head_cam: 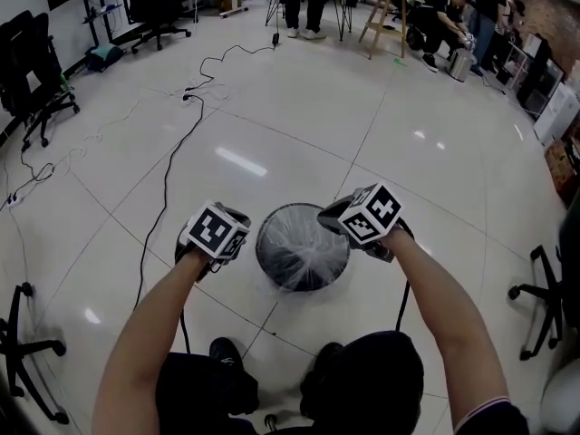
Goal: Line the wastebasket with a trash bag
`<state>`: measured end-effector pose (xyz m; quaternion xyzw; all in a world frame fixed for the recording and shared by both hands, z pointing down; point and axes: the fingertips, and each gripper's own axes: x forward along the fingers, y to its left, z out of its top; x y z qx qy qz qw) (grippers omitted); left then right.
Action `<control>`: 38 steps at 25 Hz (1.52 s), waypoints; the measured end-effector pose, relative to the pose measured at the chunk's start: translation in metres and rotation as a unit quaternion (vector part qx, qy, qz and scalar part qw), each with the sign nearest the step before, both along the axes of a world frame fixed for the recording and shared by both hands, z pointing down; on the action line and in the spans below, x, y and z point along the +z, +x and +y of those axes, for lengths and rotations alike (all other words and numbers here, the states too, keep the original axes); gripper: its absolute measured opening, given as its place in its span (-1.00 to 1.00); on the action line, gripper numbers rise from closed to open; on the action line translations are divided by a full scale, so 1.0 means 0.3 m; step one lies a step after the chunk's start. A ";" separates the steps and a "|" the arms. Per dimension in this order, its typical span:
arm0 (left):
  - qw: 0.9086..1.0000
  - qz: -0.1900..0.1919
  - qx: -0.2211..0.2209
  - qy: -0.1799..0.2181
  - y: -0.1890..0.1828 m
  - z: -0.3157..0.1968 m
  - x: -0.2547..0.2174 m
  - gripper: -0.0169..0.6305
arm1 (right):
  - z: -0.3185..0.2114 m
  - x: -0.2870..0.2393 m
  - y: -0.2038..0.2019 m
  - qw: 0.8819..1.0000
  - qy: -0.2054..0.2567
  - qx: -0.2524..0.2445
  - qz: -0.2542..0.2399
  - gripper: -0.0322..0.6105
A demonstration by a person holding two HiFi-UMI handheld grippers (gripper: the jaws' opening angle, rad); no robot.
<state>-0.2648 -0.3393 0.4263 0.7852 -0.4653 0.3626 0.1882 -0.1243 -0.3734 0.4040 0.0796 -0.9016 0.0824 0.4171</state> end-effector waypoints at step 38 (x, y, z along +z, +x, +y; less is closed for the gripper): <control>0.999 0.049 -0.011 -0.011 0.027 0.064 0.090 -0.91 | 0.155 0.418 -0.200 0.981 -0.104 -0.047 0.156 -0.89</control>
